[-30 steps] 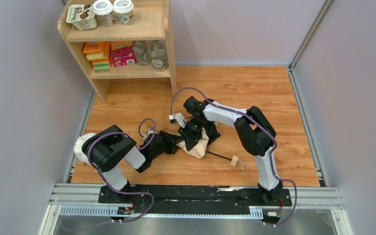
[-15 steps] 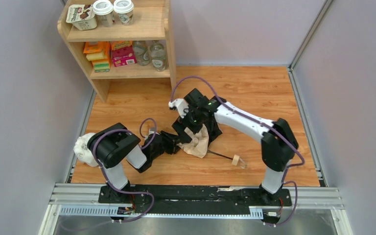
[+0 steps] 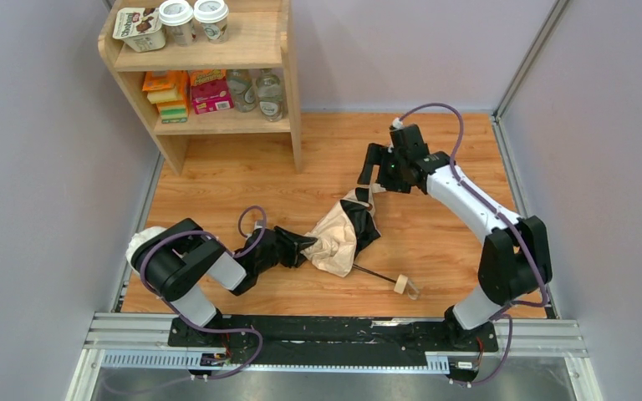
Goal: Put away the umbrella
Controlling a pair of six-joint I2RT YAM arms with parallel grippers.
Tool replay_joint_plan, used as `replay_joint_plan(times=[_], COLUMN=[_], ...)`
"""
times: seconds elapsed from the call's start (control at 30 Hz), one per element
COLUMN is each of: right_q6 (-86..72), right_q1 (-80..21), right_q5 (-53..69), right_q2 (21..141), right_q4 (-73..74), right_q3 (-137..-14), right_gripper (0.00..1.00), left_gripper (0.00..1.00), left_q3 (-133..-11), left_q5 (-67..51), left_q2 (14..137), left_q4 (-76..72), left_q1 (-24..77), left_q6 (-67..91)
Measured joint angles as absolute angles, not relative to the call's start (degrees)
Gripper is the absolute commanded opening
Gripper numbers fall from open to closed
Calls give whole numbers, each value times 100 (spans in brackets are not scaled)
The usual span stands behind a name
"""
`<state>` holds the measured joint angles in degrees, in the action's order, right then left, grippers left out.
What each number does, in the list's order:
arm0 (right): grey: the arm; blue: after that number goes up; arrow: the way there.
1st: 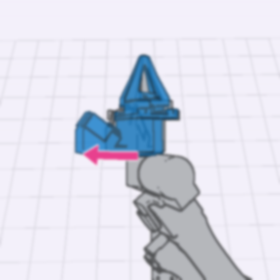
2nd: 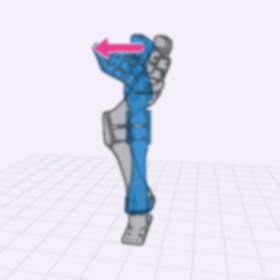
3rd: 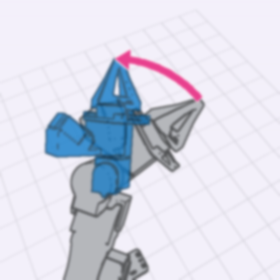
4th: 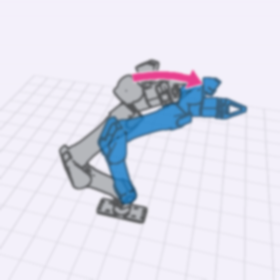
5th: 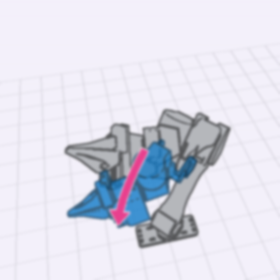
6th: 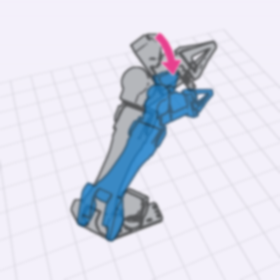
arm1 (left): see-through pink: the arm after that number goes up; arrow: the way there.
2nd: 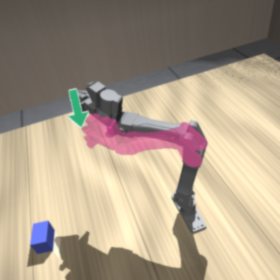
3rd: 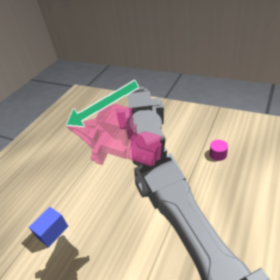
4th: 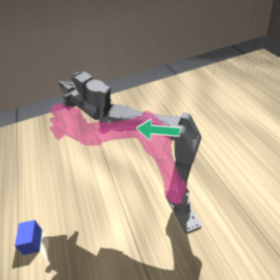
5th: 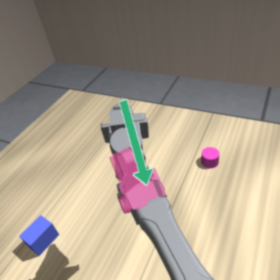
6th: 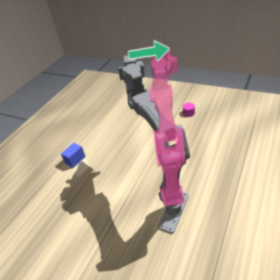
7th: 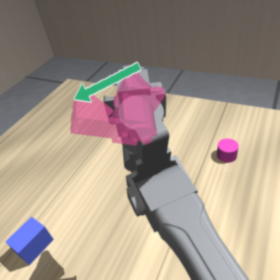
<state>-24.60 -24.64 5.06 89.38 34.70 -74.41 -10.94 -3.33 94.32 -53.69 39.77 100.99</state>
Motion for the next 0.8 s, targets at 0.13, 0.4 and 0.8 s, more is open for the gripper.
replay_joint_plan(times=[0.13,0.4,0.8], right_q6=[-3752,-5290,-5369], right_q1=[-1844,-1619,-2056], right_q5=[766,1013,521], right_q2=[9502,10847,10936], right_q4=[3004,2429,2078], right_q3=[-7063,-7048,-6838], right_gripper=[100,79,0], left_gripper=[0,0,0], left_q3=[-1114,-1122,-1166], left_q5=[-366,-384,-443], left_q2=[9336,9317,9351], left_q4=[-5183,-5142,-5113], left_q1=[3975,3975,3977], left_q6=[10101,10101,10101])
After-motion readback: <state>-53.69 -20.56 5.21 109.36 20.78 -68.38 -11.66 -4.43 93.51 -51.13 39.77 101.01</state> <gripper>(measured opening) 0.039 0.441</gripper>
